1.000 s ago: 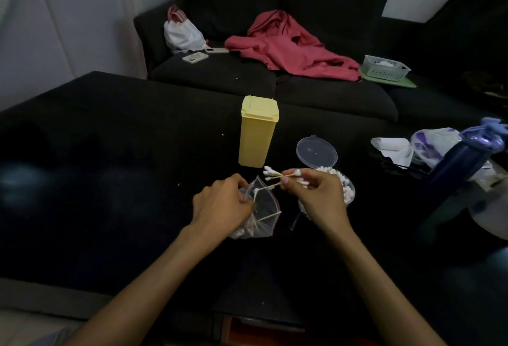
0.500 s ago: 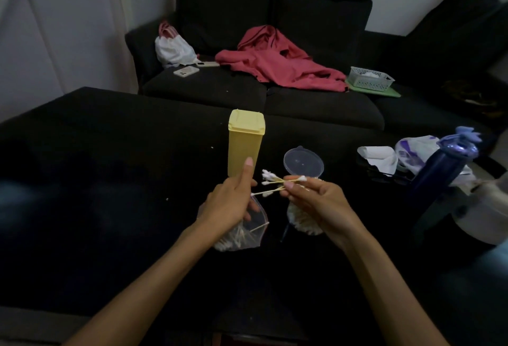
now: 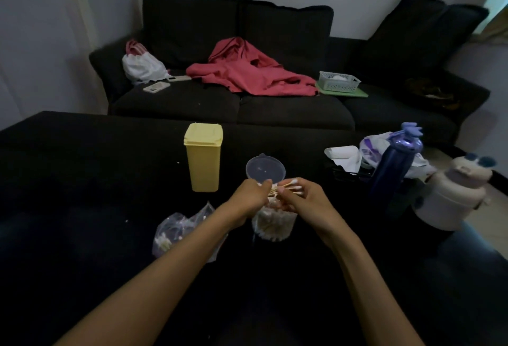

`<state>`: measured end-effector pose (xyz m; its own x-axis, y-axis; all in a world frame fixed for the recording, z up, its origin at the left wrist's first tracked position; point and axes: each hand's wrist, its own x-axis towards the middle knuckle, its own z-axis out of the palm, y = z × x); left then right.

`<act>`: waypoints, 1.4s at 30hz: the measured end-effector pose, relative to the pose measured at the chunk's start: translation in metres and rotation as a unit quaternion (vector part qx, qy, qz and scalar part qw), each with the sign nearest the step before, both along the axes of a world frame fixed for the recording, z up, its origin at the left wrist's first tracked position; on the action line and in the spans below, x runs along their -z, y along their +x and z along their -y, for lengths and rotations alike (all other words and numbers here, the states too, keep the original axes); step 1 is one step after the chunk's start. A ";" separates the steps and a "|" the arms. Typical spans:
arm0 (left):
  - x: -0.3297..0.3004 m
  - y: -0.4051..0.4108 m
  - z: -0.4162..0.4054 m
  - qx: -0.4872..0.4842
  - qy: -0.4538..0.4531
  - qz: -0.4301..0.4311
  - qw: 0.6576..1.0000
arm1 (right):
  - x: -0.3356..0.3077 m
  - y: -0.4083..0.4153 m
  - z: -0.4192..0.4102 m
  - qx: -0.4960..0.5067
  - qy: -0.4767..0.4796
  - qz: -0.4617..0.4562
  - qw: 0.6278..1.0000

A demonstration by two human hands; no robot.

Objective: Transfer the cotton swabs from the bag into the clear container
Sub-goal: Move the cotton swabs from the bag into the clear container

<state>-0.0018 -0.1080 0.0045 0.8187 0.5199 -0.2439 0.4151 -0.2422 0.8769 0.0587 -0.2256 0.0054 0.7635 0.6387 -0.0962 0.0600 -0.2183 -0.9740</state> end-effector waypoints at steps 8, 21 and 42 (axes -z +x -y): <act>-0.002 0.014 0.015 0.018 0.156 0.012 0.988 | 0.017 0.007 -0.011 0.141 0.008 0.022 0.990; -0.001 0.008 -0.003 -0.088 -0.017 0.089 0.992 | 0.010 0.004 -0.014 0.112 0.054 0.037 0.992; -0.002 -0.031 -0.019 0.155 0.411 0.034 0.898 | -0.011 0.029 0.038 -0.004 -0.046 0.109 0.993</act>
